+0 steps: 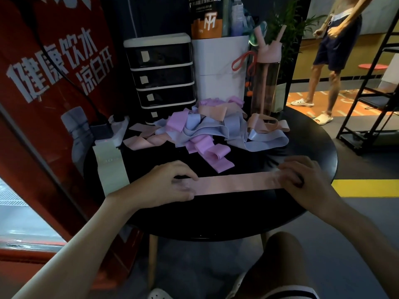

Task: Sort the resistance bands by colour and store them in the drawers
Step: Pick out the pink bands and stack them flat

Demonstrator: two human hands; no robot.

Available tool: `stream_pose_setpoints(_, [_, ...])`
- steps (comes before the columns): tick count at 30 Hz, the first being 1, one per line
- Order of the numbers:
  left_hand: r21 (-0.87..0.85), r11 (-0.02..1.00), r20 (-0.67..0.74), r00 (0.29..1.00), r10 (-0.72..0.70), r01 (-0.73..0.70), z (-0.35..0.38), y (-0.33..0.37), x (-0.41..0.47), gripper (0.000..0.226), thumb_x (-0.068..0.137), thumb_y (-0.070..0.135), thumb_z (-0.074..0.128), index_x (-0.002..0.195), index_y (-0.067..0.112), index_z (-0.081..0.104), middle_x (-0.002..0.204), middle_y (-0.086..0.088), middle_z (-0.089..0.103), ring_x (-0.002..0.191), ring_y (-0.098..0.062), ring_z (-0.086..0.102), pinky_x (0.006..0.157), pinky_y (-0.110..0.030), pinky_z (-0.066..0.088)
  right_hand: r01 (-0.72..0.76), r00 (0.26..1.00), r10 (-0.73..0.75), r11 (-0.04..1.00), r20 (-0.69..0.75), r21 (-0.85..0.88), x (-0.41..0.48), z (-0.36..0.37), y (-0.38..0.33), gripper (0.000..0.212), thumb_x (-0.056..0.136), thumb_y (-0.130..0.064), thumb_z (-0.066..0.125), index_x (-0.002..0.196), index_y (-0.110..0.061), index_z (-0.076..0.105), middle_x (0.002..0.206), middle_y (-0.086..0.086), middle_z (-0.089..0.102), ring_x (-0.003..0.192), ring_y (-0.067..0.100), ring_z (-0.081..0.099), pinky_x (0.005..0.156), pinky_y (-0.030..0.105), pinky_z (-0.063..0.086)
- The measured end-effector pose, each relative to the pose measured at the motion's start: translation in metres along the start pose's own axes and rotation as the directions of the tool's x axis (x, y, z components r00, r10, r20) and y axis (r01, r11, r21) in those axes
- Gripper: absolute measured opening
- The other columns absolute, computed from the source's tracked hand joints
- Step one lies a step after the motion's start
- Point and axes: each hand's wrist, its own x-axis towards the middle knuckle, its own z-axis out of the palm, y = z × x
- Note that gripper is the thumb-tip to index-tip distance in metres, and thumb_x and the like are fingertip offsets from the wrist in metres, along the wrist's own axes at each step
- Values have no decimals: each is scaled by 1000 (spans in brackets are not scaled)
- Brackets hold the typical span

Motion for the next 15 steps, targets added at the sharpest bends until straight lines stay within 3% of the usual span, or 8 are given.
stream_pose_setpoints(2, [13,1000,5,1000,19,-19,5,-2,0,32,80,39,80,111,40,70,116,28,54,117,4,52,105,-20,41,43,998,-42,998,42,-35,-2,-2,2,28,83,-30,65,110,-26,69,127,-1,57,119,32,48,95,62,42])
stream_pose_setpoints(6, [-1,999,-41,998,41,-41,7,-6,0,28,84,27,79,110,34,73,112,20,56,112,1,56,103,-26,48,56,995,-50,996,81,-65,-1,-5,1,20,88,-30,64,108,-31,68,123,-12,56,122,17,43,100,48,31])
stream_pose_setpoints(13, [38,998,-14,998,58,-57,9,-14,0,27,86,38,75,112,40,70,116,23,52,116,-1,51,108,-37,42,53,990,-44,997,133,-65,1,-5,4,20,89,-26,65,108,-32,66,126,-8,53,123,19,44,103,49,31])
stream_pose_setpoints(15, [108,992,-19,998,61,-59,7,-11,3,31,83,53,69,112,43,68,117,26,50,117,2,47,108,-40,40,48,991,-36,995,129,-91,1,-6,0,19,91,-36,60,108,-32,65,128,-8,51,125,21,42,103,50,30])
